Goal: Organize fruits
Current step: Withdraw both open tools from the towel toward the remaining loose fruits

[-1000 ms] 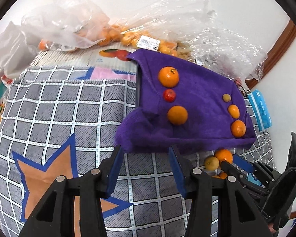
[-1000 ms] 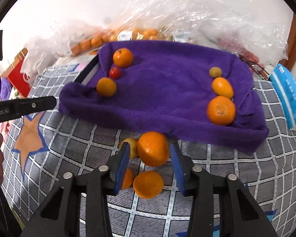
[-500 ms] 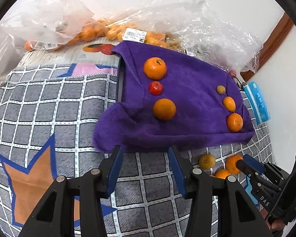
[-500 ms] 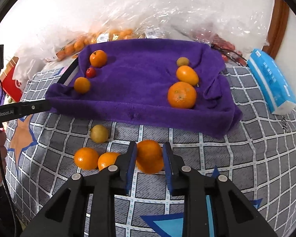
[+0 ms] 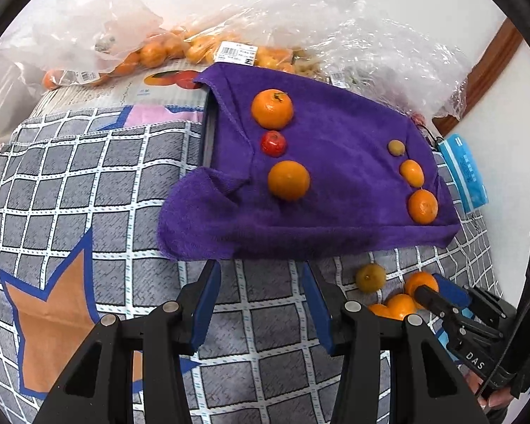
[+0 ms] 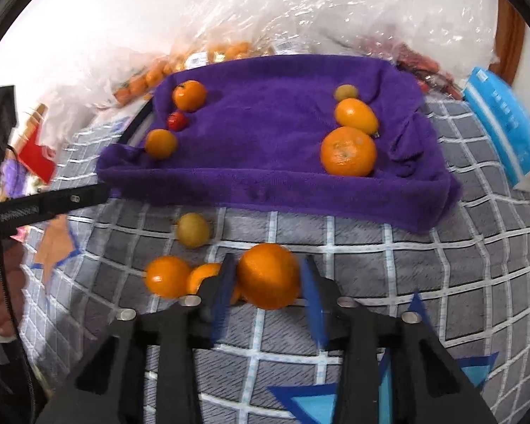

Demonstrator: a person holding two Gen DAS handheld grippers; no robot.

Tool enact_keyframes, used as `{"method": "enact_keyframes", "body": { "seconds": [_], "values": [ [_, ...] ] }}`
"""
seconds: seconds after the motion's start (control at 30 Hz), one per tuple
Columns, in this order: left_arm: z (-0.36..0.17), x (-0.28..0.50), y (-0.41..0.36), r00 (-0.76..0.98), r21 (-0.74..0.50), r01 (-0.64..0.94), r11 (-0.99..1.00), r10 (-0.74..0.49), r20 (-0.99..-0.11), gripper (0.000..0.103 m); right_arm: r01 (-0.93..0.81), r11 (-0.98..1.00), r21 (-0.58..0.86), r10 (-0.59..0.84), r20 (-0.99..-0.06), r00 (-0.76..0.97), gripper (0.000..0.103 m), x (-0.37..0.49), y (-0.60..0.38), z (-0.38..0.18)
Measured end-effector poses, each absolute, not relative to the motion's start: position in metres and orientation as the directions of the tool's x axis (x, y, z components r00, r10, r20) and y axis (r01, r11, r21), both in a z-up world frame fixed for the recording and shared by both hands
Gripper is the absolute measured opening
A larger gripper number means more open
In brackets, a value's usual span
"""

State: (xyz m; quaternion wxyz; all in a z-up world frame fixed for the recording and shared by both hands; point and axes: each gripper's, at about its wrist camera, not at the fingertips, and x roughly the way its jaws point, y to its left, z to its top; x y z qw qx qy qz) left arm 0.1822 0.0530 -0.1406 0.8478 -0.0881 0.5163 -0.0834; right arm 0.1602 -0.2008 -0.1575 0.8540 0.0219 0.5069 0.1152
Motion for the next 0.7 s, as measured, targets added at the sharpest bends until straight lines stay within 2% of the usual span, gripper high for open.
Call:
{"method": "enact_keyframes", "body": {
  "seconds": [0.27, 0.47, 0.7],
  "values": [
    [-0.140, 0.178, 0.016, 0.436, -0.234, 0.137, 0.963, -0.271, -0.859, 0.045, -0.079, 0.995, 0.061, 0.093, -0.852, 0.515, 0.035, 0.145, -0.235, -0.151],
    [-0.145, 0.181, -0.022, 0.396, -0.247, 0.213, 0.945, -0.315, -0.863, 0.045, -0.071, 0.994, 0.084, 0.109, -0.853, 0.510, 0.036, 0.138, -0.256, -0.160],
    [-0.157, 0.190, -0.044, 0.352, -0.243, 0.227, 0.943, -0.312, -0.882, 0.041, -0.084, 0.992, 0.099, 0.128, -0.843, 0.523, 0.049, 0.133, -0.267, -0.161]
  ]
}}
